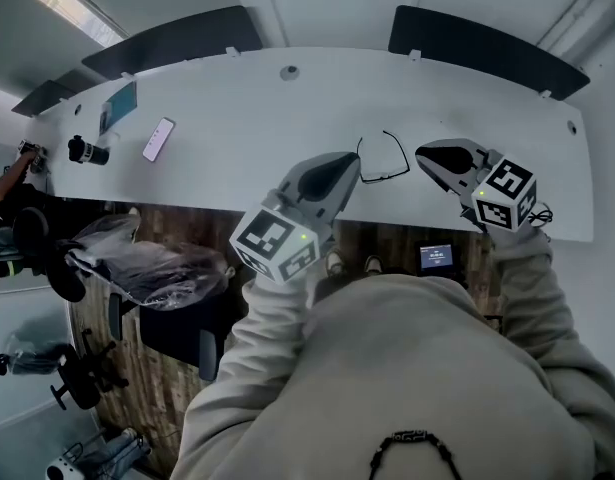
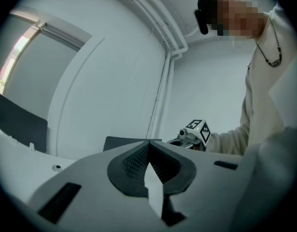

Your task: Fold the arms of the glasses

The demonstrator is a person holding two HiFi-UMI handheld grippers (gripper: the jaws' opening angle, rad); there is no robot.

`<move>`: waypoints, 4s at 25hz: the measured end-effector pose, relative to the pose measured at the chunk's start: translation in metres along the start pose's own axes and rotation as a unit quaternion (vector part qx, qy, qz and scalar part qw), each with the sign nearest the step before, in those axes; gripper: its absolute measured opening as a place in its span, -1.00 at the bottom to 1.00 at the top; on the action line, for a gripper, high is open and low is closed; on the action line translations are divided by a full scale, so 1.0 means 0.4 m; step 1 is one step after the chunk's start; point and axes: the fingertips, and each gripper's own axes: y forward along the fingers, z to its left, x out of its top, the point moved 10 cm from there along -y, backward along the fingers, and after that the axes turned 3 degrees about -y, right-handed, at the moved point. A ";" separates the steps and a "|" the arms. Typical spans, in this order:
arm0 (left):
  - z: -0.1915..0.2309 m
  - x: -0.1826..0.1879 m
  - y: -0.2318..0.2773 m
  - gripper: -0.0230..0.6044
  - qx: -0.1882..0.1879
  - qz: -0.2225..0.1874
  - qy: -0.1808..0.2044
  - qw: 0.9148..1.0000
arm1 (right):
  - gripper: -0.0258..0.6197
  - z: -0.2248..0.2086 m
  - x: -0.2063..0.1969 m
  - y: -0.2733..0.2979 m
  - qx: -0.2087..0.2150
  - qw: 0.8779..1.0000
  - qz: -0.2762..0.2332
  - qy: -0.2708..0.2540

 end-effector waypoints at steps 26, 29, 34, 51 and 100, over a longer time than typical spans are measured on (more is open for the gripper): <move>0.014 -0.071 -0.131 -0.91 0.112 0.007 -0.031 0.993 | -0.85 -0.110 -0.120 0.222 0.096 0.981 0.161 -0.053; 0.031 -0.087 -0.151 -0.91 0.129 0.005 -0.045 0.991 | -0.83 -0.117 -0.152 0.249 0.102 0.973 0.193 -0.070; 0.044 -0.101 -0.175 -0.91 0.143 0.003 -0.056 0.988 | -0.82 -0.128 -0.221 0.295 0.098 0.959 0.240 -0.111; 0.078 -0.125 -0.218 -0.91 0.166 0.000 -0.083 0.983 | -0.60 -0.121 -0.409 0.398 0.135 0.912 0.348 -0.172; 0.078 -0.123 -0.212 -0.91 0.136 0.008 -0.076 0.988 | -0.72 -0.082 -0.478 0.430 0.117 0.857 0.420 -0.275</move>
